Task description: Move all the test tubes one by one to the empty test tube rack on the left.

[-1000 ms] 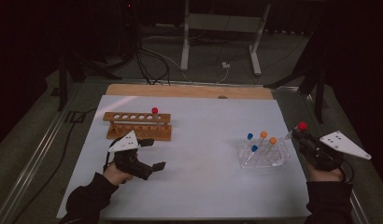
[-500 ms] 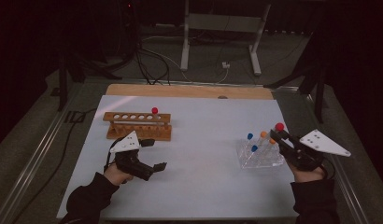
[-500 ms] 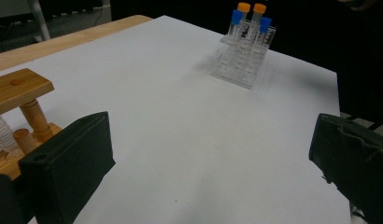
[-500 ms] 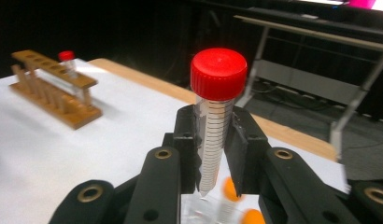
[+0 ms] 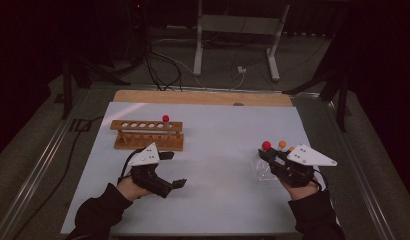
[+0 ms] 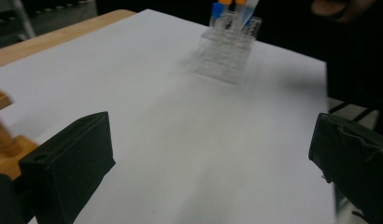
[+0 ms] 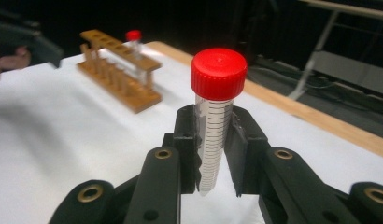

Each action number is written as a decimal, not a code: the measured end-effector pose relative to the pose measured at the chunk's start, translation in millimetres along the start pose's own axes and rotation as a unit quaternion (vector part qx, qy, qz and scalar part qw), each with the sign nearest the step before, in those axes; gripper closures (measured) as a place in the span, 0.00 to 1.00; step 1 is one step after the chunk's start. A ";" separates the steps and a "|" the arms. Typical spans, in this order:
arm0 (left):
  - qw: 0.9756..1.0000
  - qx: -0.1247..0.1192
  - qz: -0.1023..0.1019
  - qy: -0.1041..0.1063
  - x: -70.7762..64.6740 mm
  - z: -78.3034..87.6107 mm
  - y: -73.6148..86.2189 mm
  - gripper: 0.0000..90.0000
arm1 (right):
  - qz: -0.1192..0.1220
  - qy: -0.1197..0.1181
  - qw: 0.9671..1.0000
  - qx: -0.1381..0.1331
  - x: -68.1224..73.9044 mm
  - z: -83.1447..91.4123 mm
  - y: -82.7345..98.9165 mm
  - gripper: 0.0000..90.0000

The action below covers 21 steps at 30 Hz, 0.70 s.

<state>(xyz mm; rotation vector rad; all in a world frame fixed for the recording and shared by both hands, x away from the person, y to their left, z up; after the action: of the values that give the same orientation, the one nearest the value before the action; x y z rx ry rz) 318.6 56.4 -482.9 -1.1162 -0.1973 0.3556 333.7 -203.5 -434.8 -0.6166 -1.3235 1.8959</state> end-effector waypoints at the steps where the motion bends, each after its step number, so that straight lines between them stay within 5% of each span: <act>1: 1.000 -0.002 0.001 0.002 -0.9 -0.4 -1.8 0.01 | 0.002 -0.008 1.000 0.003 5.3 -3.9 1.6 0.83; 12: 1.000 -0.016 -0.008 0.025 -8.3 -6.1 -29.5 0.01 | 0.021 -0.070 0.996 0.043 51.8 -33.6 20.0 0.83; 21: 0.998 -0.021 -0.028 0.047 -21.4 -13.2 -51.2 0.02 | 0.029 -0.121 0.989 0.075 85.7 -49.3 34.4 0.83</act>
<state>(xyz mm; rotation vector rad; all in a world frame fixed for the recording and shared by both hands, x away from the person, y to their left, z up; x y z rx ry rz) 312.3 17.3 -441.8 -1.1635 -0.1523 0.2499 306.7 -114.3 -482.6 -0.3599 -1.3066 2.1492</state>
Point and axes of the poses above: each handheld gripper's, and its own axes: z roughly backward along the jaws, y roughly out of its underside, x roughly to its left, the point moved 10 cm from there along -z, roughly forward along the jaws, and after that the axes turned 6 degrees about -z, right-handed, at the moved point
